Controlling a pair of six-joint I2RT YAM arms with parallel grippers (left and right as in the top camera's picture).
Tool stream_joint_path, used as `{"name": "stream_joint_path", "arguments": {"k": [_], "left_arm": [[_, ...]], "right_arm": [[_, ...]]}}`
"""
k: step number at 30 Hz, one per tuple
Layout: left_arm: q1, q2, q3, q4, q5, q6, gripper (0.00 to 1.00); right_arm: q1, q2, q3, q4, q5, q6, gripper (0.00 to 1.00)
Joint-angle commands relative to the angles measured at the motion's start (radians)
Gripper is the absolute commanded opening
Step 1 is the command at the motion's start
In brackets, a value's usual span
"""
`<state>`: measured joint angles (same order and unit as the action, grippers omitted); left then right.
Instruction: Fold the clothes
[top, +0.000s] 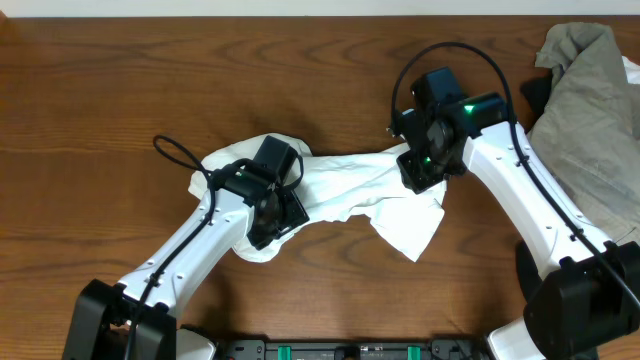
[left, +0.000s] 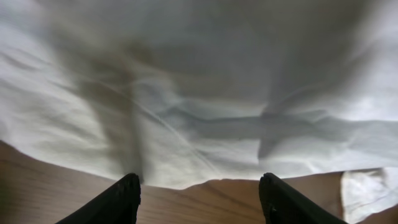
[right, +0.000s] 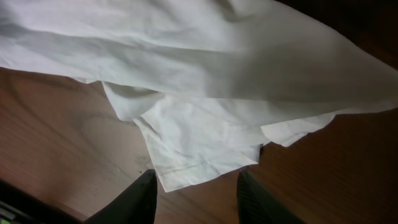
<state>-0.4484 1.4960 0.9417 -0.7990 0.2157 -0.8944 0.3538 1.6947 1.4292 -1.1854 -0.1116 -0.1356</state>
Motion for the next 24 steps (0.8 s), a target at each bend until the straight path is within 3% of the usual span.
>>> {"name": "stream_joint_path", "arguments": {"k": [1,21,24], "left_arm": [[-0.003,0.006,-0.005,0.009,0.012,-0.051,0.64],[-0.003,0.006,-0.069,0.097,0.043,-0.113,0.63],[-0.002,0.006,-0.069,0.136,-0.019,-0.113,0.54]], "right_arm": [[0.002,0.002,-0.005,-0.002,0.008,0.011,0.40],[-0.001,0.002,-0.005,-0.008,0.011,0.007,0.41],[-0.001,0.002,-0.005,-0.008,0.011,0.007,0.40]]}}
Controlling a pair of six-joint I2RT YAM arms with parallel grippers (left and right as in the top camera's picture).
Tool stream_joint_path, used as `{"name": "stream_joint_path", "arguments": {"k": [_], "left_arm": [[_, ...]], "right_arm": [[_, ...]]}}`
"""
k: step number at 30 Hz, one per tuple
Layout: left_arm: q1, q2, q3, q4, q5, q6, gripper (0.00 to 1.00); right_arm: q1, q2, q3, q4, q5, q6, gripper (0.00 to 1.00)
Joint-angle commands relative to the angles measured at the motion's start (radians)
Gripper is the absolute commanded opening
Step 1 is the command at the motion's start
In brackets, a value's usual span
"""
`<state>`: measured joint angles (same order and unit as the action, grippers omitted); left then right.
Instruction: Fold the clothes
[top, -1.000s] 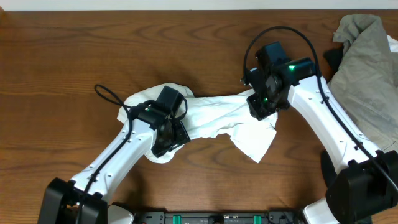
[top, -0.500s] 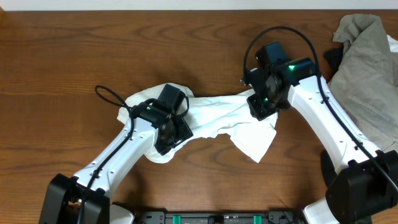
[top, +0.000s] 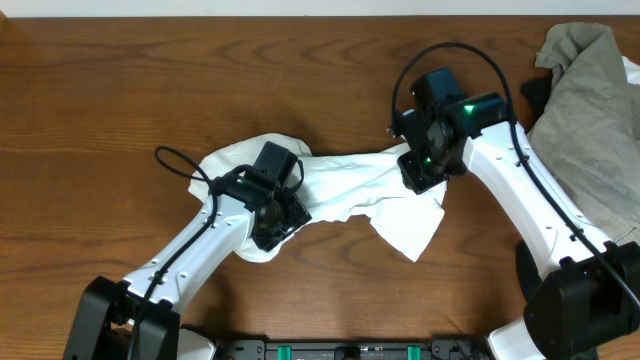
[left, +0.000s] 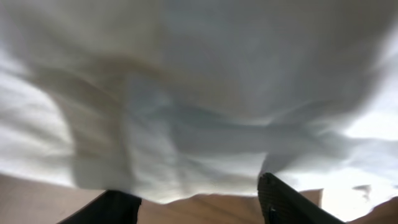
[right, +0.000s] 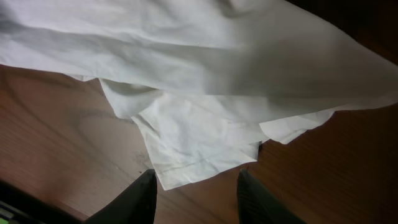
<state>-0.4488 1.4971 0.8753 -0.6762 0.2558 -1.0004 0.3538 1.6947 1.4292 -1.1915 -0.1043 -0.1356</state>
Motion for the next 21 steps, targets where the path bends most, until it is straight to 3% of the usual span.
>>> {"name": "stream_joint_path", "arguments": {"k": [1,5,7,14,21], "left_arm": [[-0.002,0.005,-0.003,0.021,-0.079,-0.006,0.49],[-0.002,0.005,-0.003,0.028,-0.115,-0.003,0.26],[-0.002,0.005,-0.003,0.030,-0.119,0.008,0.06],[0.000,-0.064,0.050,0.014,-0.123,0.165,0.06],[0.000,-0.322,0.192,-0.098,-0.355,0.239,0.06]], "right_arm": [[-0.001,0.002,-0.005,-0.003,0.003,0.007,0.40],[-0.001,0.002,-0.005,-0.006,0.003,0.007,0.40],[-0.001,0.002,-0.005,-0.005,0.003,0.007,0.40],[-0.001,0.002,-0.005,-0.005,0.008,0.007,0.40],[-0.001,0.002,-0.005,-0.013,0.015,0.007,0.41]]}}
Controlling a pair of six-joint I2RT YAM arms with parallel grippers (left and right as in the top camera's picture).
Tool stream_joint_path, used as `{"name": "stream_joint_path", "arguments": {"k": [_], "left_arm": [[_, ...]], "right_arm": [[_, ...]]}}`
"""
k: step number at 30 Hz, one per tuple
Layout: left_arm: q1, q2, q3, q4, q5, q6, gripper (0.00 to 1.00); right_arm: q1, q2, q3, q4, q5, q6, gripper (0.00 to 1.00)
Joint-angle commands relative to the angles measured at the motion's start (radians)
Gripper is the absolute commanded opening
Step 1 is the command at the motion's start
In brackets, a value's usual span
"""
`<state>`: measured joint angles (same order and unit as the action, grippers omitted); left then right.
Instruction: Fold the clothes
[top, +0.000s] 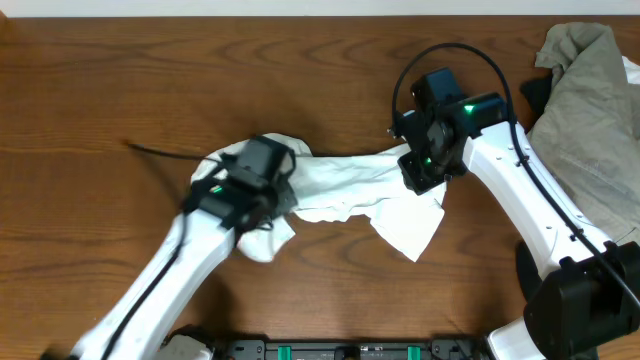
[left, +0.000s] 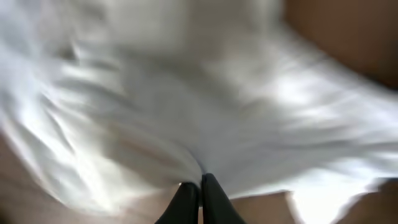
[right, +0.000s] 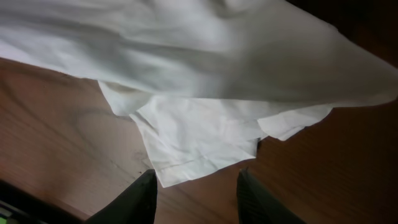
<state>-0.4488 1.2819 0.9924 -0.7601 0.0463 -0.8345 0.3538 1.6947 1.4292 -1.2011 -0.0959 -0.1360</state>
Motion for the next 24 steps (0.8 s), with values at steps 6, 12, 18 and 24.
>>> {"name": "stream_joint_path", "arguments": {"k": [6,12,18,24], "left_arm": [[0.000,-0.275,0.093,-0.010,-0.228,0.083,0.06],[0.000,-0.303,0.094,0.026,-0.241,0.082,0.06],[0.000,-0.304,0.095,0.113,-0.242,0.083,0.06],[0.000,-0.304,0.117,0.161,-0.247,0.084,0.06]], "right_arm": [[0.015,0.002,-0.008,-0.007,-0.018,0.008,0.41],[0.087,0.002,-0.057,0.029,-0.018,0.008,0.41],[0.188,0.002,-0.153,0.153,-0.017,0.013,0.40],[0.291,0.002,-0.191,0.208,0.034,0.048,0.40]]}}
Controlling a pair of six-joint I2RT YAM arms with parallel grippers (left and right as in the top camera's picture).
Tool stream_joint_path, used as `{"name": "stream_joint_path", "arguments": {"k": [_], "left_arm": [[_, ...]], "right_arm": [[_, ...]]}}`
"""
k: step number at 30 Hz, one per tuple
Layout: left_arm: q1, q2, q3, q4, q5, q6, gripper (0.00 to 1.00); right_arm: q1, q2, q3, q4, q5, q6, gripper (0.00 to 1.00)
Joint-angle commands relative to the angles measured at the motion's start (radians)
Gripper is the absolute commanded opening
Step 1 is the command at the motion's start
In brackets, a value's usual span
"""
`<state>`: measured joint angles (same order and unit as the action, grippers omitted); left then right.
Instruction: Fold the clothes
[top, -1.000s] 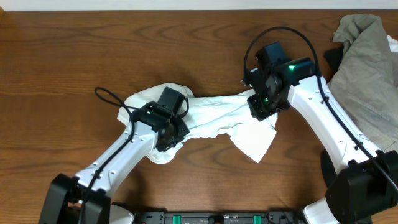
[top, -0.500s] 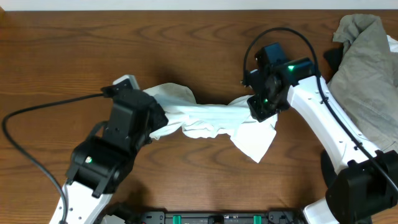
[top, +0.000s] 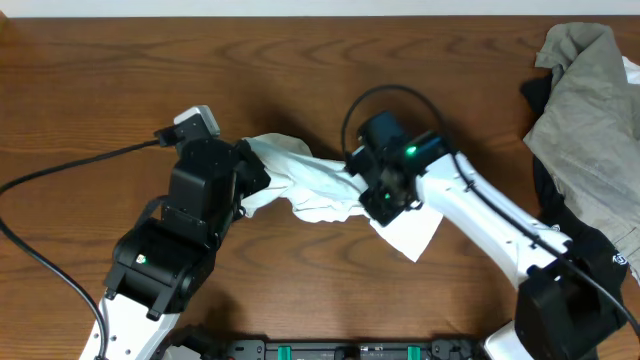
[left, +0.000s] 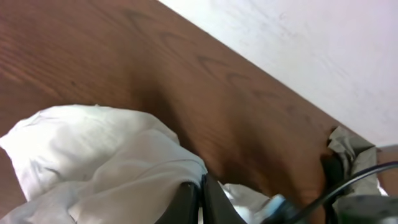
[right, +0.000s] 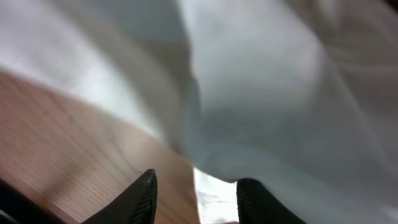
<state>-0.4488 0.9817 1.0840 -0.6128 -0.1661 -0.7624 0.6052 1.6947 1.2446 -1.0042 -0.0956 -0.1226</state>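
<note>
A crumpled white garment (top: 305, 185) lies mid-table on the wooden top, one flat corner (top: 412, 232) sticking out to the right. My left gripper (top: 255, 172) is shut on a fold of its left end; in the left wrist view the closed fingertips (left: 200, 186) pinch the white cloth (left: 106, 158), lifted above the table. My right gripper (top: 385, 198) hovers open over the garment's right part; its fingers (right: 146, 193) straddle the cloth (right: 280, 93), holding nothing.
A heap of grey-olive clothes (top: 585, 110) with a dark piece (top: 538, 95) fills the back right corner, also visible as a grey heap (left: 348, 146). A black cable (top: 70, 175) trails left from the left arm. Bare wood table (top: 300, 60) lies behind.
My left arm has risen and swung left with the fold held, its camera now facing the far edge. My right gripper has moved left over the garment, which is bunched tighter.
Both grippers first stood open over the white garment stretched between them. The left one was then lower on the cloth, then shut on a fold. Now it holds that fold raised, and the right gripper, still open, has come in from the right.
</note>
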Motion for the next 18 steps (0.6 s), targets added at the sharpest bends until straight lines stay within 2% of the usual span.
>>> {"name": "stream_joint_path", "arguments": {"k": [1,8,18], "left_arm": [[0.000,-0.004,0.034,0.014,-0.039,0.012,0.06],[0.000,-0.011,0.084,0.013,-0.040,0.026,0.06],[0.000,-0.047,0.087,-0.009,-0.036,0.026,0.06]], "right_arm": [[0.057,0.002,-0.006,0.019,0.055,0.047,0.40],[0.140,0.002,-0.010,0.158,0.138,0.093,0.44],[0.141,0.032,-0.045,0.389,0.201,0.178,0.47]]}}
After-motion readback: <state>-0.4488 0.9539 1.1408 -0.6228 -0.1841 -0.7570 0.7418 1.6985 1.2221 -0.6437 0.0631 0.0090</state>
